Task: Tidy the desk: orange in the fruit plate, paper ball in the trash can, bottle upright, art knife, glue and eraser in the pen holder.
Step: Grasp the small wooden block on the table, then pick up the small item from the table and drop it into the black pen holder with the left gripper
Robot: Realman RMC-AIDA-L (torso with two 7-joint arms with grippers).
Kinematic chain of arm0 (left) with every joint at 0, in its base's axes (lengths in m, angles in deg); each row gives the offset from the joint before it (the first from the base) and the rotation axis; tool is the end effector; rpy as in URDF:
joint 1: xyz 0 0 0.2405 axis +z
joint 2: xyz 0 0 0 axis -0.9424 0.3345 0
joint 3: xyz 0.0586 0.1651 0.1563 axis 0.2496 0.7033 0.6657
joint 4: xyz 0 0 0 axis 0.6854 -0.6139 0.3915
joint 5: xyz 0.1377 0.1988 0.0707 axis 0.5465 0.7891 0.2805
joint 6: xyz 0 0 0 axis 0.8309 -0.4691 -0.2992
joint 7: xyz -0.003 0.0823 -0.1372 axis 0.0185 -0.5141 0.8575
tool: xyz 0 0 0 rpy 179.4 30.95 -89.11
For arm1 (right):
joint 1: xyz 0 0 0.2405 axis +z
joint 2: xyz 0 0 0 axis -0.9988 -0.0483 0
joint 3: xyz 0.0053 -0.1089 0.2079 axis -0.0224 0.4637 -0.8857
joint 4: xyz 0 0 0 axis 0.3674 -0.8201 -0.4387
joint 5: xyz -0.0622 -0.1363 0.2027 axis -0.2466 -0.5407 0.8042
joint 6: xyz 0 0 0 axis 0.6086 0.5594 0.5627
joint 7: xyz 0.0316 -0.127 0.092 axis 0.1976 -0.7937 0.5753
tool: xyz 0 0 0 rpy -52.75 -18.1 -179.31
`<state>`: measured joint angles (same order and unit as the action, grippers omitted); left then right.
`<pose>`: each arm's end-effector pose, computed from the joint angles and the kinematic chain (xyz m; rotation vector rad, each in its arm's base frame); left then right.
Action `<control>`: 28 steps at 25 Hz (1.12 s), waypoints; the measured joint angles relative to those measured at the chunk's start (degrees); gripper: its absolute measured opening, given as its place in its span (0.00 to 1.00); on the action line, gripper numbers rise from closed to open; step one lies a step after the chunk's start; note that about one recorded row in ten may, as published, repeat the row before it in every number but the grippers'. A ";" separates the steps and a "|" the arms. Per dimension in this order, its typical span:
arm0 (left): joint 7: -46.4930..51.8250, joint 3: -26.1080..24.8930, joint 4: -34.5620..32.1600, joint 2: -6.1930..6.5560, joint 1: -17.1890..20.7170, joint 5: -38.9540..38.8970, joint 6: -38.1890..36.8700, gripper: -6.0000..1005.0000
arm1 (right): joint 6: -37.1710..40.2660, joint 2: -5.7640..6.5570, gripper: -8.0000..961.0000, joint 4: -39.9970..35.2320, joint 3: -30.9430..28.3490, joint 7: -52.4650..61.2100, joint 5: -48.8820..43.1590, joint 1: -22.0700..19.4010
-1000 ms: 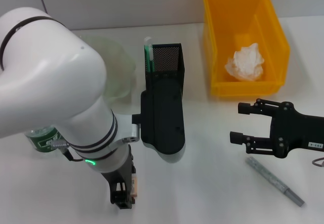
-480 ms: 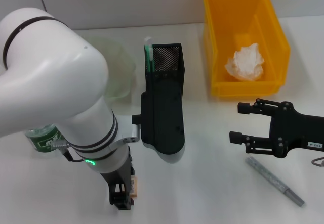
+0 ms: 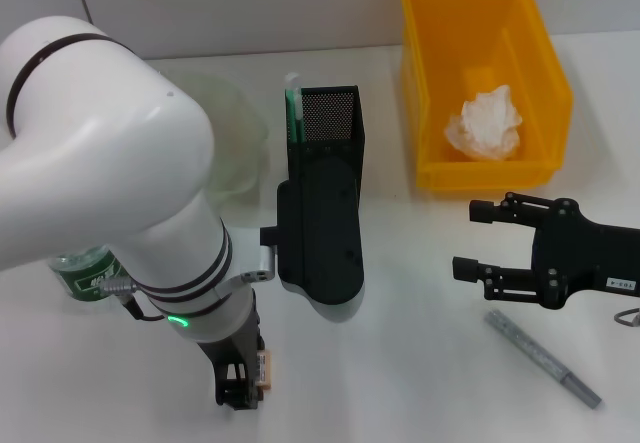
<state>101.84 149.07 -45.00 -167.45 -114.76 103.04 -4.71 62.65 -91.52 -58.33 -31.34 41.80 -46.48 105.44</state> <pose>-0.1044 0.3112 -0.1289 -2.9270 0.1466 1.0583 0.3066 0.3055 0.0210 -2.6225 0.4453 0.7595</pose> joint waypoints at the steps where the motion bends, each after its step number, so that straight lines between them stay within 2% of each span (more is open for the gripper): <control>1: 0.09 0.00 -0.04 0.00 0.00 0.00 -0.05 0.57 | 0.00 0.00 0.79 0.00 0.00 0.00 0.00 0.00; 9: 0.36 0.00 -0.28 0.00 0.00 0.00 -0.31 0.49 | 0.00 0.00 0.79 0.00 0.00 0.00 0.00 -0.01; 11: 0.37 0.00 -0.33 0.00 0.00 0.00 -0.34 0.44 | 0.00 0.00 0.79 0.00 0.00 0.00 0.00 -0.01; 16: 0.45 0.01 -0.42 0.00 0.00 -0.01 -0.34 0.40 | 0.02 0.00 0.79 0.00 0.00 0.00 0.00 -0.01; 20: 0.45 0.07 -0.66 0.00 0.05 -0.12 -0.34 0.40 | 0.07 0.00 0.79 0.00 0.00 0.00 0.16 -0.11; 28: 0.50 -0.35 -5.61 0.00 1.70 0.03 -0.25 0.40 | 0.02 0.00 0.79 0.00 -0.58 -0.07 0.31 -0.69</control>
<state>102.34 148.71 -50.61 -167.44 -113.06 103.07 -4.96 62.67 -91.51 -58.33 -31.93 41.73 -46.17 104.75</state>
